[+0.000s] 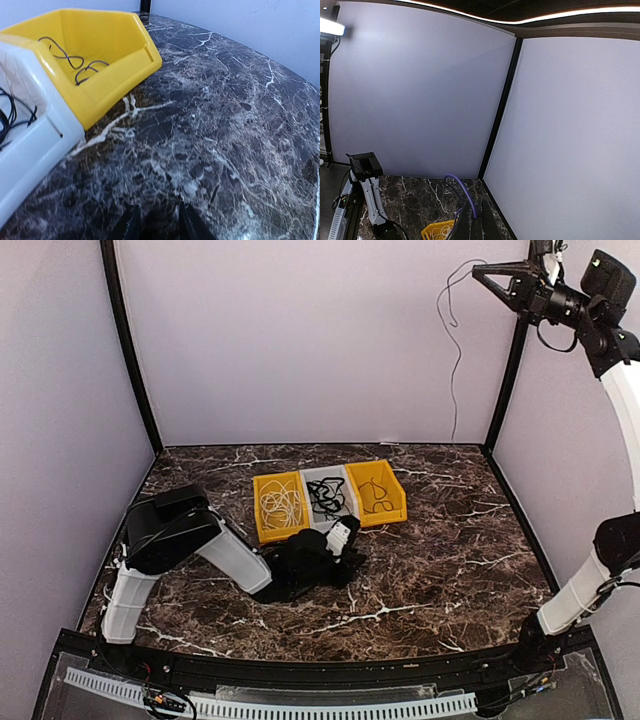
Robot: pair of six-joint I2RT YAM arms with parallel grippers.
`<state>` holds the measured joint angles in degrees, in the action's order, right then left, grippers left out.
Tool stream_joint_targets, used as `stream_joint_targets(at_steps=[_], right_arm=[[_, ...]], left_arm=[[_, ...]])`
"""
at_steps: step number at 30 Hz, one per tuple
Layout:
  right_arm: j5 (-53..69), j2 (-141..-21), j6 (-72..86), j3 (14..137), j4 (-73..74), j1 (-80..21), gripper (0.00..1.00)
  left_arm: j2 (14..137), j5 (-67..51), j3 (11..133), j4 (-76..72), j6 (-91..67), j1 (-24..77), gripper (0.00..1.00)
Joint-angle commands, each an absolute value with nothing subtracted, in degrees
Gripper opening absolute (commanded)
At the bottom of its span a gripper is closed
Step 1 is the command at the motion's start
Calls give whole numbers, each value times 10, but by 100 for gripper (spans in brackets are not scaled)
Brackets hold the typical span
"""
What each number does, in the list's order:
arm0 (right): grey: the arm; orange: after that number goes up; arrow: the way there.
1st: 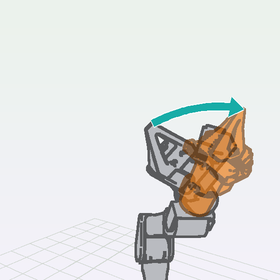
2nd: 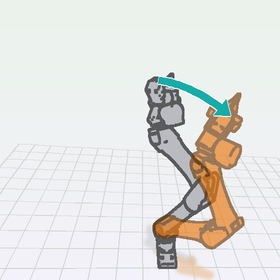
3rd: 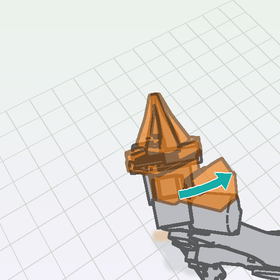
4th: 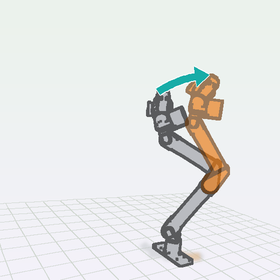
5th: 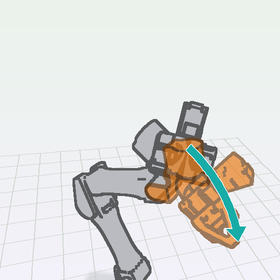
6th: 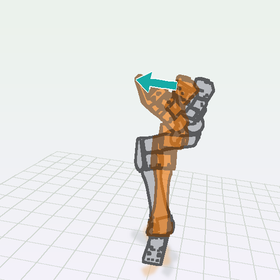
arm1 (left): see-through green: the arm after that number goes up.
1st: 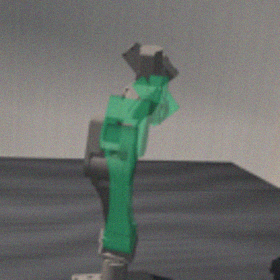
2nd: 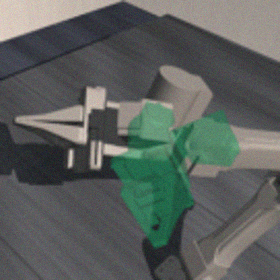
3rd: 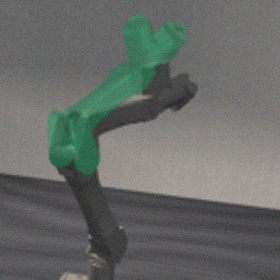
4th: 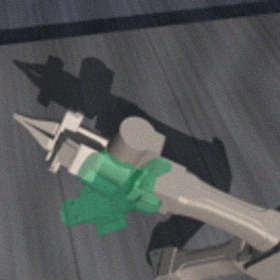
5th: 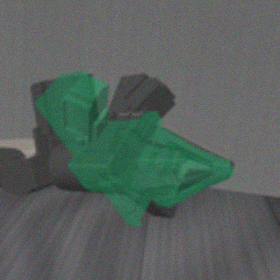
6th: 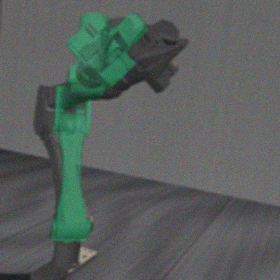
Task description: Untangle the cables
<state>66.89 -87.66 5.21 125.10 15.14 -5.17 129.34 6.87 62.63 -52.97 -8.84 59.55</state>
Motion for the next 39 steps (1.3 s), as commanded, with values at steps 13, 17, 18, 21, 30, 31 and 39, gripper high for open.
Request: stream_joint_targets(at_steps=[13, 17, 18, 21, 30, 31, 39], right_arm=[[608, -943, 57, 1180, 81, -49, 0], [609, -985, 67, 1217, 85, -50, 0], [609, -994, 72, 1223, 81, -50, 0], [602, -1016, 79, 1249, 73, -50, 0], [587, -1024, 69, 1297, 66, -56, 0], [588, -1019, 65, 1298, 70, -59, 0], [583, -995, 45, 1312, 76, -83, 0]], left_arm=[[991, 64, 402, -491, -185, 624, 45], [942, 92, 348, -480, -201, 625, 45], [935, 98, 333, -478, -205, 624, 45], [914, 119, 310, -468, -216, 624, 45], [896, 133, 288, -453, -219, 624, 45], [897, 134, 289, -453, -217, 624, 45], [919, 123, 310, -449, -215, 625, 45]])
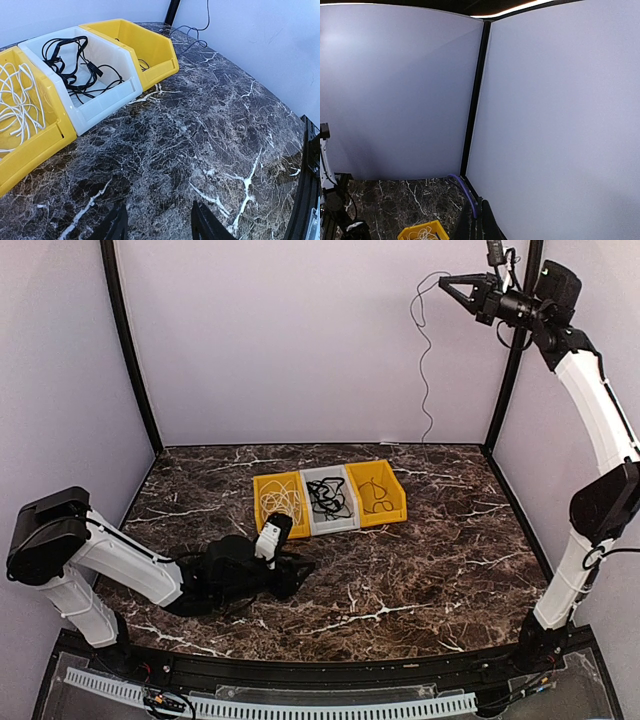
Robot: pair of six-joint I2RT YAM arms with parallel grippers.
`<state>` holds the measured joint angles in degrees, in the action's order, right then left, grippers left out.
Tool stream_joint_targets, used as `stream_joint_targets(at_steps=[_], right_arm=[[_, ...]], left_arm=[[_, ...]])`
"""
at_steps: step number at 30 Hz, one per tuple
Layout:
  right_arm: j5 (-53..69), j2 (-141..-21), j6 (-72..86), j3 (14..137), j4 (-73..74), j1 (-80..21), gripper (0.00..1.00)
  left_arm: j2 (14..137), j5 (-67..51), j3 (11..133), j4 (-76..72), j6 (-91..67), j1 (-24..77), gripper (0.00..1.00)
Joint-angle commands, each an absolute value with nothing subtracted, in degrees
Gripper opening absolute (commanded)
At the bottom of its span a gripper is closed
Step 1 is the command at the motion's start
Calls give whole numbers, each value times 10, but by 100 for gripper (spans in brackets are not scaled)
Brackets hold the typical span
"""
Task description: Untangle the cables
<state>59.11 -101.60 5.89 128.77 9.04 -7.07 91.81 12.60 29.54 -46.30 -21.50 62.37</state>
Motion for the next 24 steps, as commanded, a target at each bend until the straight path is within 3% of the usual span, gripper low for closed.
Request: stream_joint_targets(at_steps=[1, 24], right_arm=[[579, -997, 38, 1316, 80, -87, 0], [507, -1089, -33, 1365, 114, -103, 0]], left_arm=[[919, 120, 312, -448, -215, 625, 45], [912, 118, 332, -414, -222, 627, 45]])
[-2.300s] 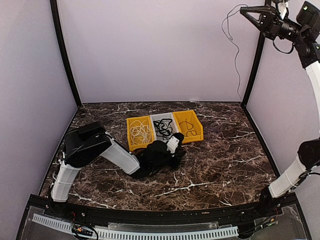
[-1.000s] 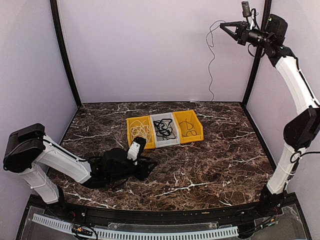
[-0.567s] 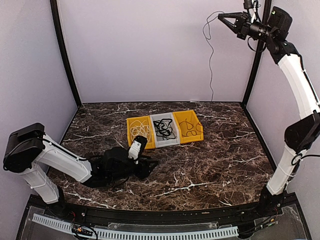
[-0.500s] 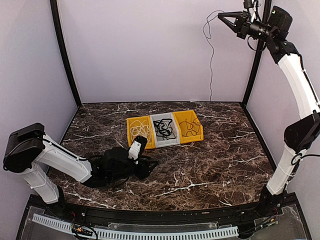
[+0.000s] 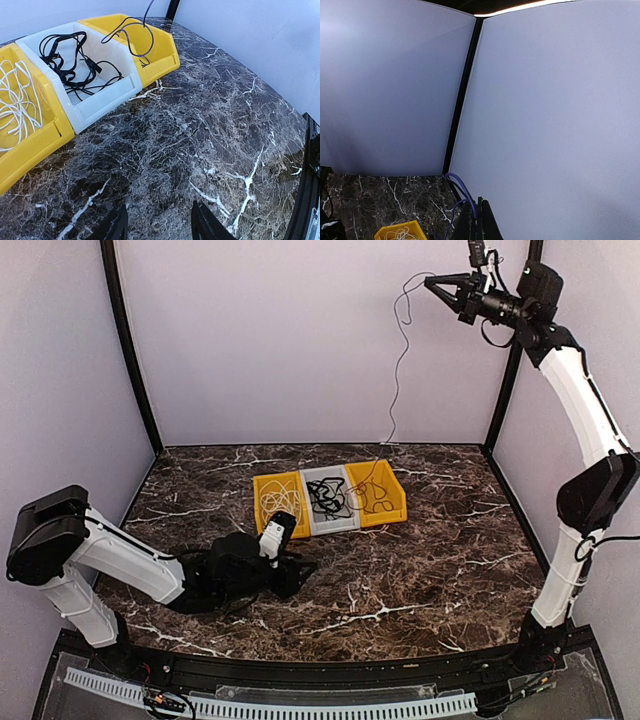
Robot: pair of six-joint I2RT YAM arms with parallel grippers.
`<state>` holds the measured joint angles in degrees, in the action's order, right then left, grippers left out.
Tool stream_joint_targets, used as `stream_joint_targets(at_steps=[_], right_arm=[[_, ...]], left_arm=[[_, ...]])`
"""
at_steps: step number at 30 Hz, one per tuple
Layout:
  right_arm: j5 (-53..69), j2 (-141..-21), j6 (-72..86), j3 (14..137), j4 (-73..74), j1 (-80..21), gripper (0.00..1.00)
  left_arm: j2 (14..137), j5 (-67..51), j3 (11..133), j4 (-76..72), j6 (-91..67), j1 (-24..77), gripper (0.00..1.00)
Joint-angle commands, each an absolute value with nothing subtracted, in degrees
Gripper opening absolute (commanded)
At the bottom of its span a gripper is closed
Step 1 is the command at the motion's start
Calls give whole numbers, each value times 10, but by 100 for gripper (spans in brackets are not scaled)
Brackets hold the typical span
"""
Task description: Untangle the cables
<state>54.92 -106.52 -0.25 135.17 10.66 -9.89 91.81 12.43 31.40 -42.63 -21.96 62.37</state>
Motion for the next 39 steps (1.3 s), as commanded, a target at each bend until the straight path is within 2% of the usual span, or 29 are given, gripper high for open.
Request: stream_joint_targets(at_steps=[1, 13, 16, 21, 25, 31, 39], right_arm=[[498, -1096, -39, 1367, 118, -103, 0], [454, -1141, -85, 1344, 150, -103, 0], [457, -1129, -85, 1284, 136, -103, 0], [465, -1070, -89, 1074, 72, -112, 0], [461, -1051, -113, 980, 71, -124, 0], [475, -1061, -126, 923, 95, -140, 0], [474, -1054, -138, 915, 115, -167, 0]], left_arm=[[912, 117, 333, -413, -222, 626, 45], [911, 124, 315, -418, -237, 628, 46], [917, 121, 315, -422, -240, 628, 46], [920, 123, 311, -430, -243, 629, 46], [917, 124, 306, -432, -242, 628, 46], [916, 123, 305, -433, -240, 629, 46], [915, 124, 303, -434, -239, 629, 46]])
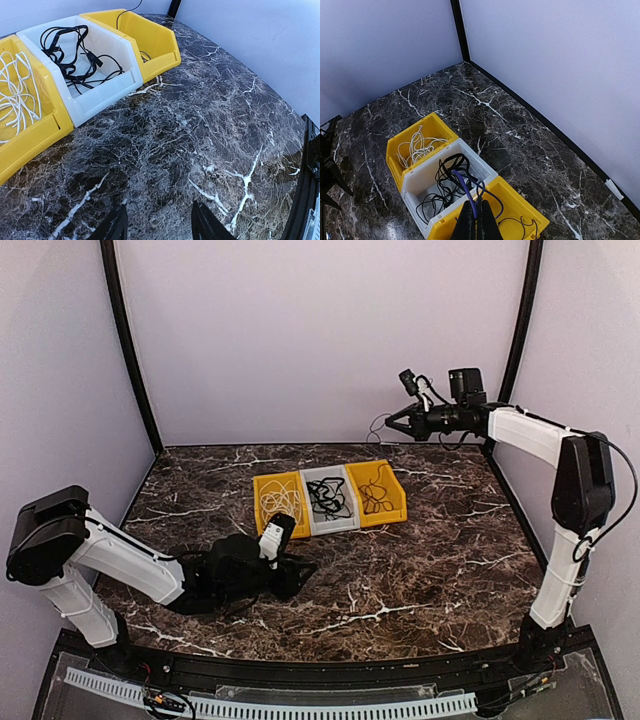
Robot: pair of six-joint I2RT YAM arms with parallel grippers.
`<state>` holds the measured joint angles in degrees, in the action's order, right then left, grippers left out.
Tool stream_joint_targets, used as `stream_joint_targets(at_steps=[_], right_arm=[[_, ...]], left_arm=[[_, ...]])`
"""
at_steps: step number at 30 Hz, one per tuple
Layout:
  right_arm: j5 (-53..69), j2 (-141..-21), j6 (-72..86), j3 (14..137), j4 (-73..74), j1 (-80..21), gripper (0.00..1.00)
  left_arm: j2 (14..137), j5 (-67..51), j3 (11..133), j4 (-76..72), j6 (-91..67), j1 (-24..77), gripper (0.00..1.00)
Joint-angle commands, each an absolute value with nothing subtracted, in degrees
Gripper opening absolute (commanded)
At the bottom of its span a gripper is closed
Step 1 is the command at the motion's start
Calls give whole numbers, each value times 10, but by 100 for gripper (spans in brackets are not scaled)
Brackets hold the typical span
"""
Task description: Untangle the cables
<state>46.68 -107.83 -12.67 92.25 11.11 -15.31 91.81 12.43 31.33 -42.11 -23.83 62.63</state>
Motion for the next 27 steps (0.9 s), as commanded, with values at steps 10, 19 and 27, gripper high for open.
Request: stream_joint_targets(at_steps=[10, 19, 27], right_arm=[[576, -1028, -157, 887, 156, -201, 0], [508, -1108, -102, 881, 127, -171, 0], [430, -1148, -97, 886, 122, -171, 0]], left_arm=[[898, 136, 286, -446, -239, 629, 46], [899, 131, 299, -436, -224, 630, 46], [888, 136, 291, -432, -225, 629, 46]])
